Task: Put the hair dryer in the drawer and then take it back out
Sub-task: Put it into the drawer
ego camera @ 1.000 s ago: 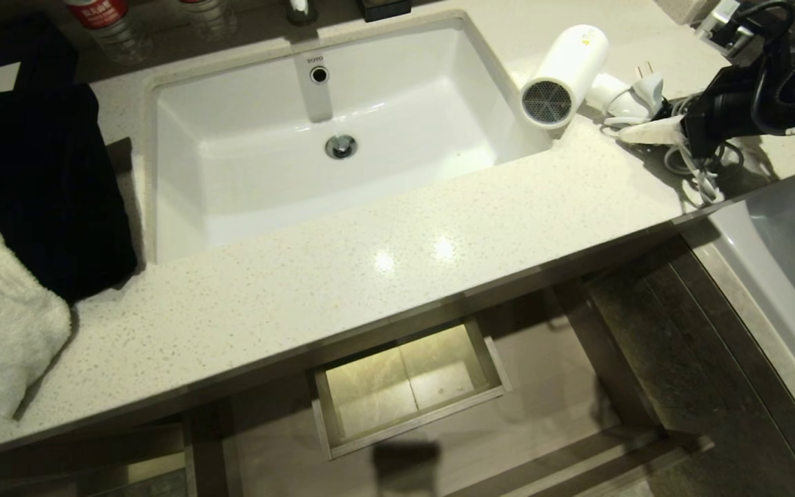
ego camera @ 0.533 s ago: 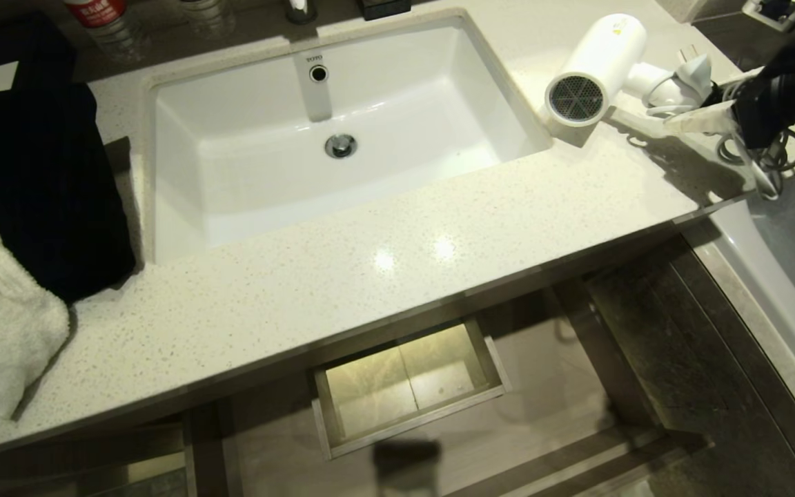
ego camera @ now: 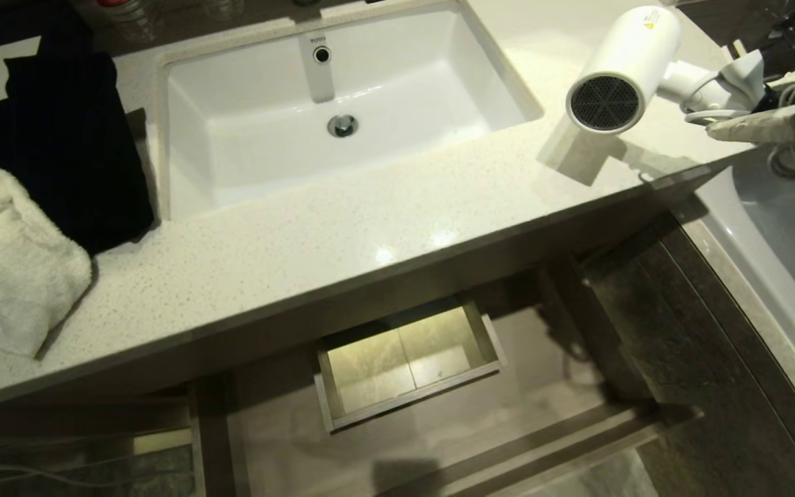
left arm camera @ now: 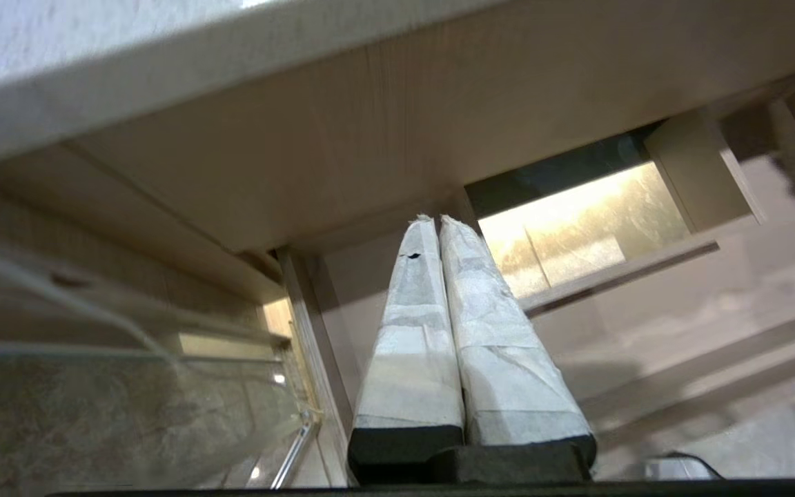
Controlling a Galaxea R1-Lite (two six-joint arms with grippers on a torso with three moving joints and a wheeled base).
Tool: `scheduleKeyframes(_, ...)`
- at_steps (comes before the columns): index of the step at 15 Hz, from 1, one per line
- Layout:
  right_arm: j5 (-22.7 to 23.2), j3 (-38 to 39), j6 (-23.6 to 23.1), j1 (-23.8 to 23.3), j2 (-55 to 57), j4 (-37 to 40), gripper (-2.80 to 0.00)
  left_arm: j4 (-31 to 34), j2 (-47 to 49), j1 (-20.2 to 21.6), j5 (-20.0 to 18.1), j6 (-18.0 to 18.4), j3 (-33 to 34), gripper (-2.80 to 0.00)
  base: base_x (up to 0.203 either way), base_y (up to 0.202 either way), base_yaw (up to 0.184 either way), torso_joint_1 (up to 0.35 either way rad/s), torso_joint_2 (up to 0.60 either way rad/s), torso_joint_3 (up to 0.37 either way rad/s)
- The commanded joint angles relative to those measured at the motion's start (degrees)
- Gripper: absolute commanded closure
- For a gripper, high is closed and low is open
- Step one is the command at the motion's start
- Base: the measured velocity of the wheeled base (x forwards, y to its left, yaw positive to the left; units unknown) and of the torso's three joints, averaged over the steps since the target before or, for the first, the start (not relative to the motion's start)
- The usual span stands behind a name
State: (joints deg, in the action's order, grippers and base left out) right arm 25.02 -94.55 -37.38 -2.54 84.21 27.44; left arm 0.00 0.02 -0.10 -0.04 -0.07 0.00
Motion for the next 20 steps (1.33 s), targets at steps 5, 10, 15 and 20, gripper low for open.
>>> scheduleKeyframes(5, 0.0, 12.7, 0.0, -0.6, -15.4, -0.3, 0.00, 0.0, 0.0, 0.0, 0.0, 0.0, 0.0, 0.00, 0.000, 0.000, 0.000, -0.336, 0.16, -0.178)
scheduleKeyframes(10, 0.1, 22.9, 0.5, -2.9, -24.6, -0.3, 0.00, 0.0, 0.0, 0.0, 0.0, 0.0, 0.0, 0.00, 0.000, 0.000, 0.000, -0.311, 0.09, -0.221)
scheduleKeyframes(15, 0.2, 27.9, 0.5, -4.4, -28.5, -0.6, 0.00, 0.0, 0.0, 0.0, 0.0, 0.0, 0.0, 0.00, 0.000, 0.000, 0.000, -0.280, 0.02, -0.256)
scheduleKeyframes(20, 0.2, 32.1, 0.0, -6.6, -31.1, -0.6, 0.00, 0.0, 0.0, 0.0, 0.0, 0.0, 0.1, 0.00, 0.000, 0.000, 0.000, -0.235, 0.23, -0.017)
